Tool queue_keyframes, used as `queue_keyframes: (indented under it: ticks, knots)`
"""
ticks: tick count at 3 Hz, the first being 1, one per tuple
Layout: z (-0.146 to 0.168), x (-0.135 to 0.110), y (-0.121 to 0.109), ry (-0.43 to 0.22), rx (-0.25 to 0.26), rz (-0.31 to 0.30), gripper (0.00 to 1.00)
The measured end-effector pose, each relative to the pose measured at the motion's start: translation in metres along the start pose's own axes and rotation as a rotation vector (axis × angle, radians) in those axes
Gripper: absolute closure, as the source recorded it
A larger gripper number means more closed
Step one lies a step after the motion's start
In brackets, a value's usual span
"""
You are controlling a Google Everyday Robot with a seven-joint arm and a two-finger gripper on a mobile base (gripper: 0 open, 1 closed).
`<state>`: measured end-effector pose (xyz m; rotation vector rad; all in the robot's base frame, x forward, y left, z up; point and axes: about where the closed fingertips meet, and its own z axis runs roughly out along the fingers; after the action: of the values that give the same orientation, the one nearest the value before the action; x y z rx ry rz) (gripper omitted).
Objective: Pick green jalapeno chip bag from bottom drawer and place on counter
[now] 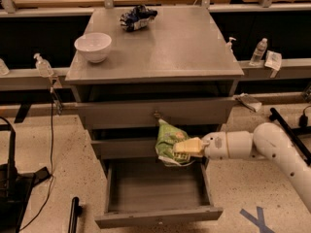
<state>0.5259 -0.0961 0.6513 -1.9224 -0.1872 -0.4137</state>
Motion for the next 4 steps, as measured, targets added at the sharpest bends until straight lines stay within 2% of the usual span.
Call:
queue_keyframes:
  ticks: [1,2,3,4]
  knots:
    - [-0.006,0.037,-0.057,-0.029,0.083,-0.101,1.0]
    - [-0.006,0.037,-0.057,-0.03,0.083,-0.101,1.0]
    - [-0.024,0.063,-0.067,0.02,0.176,-0.081,1.0]
    - [-0.052,0.094,-0.095,0.033,0.175,-0.119,1.0]
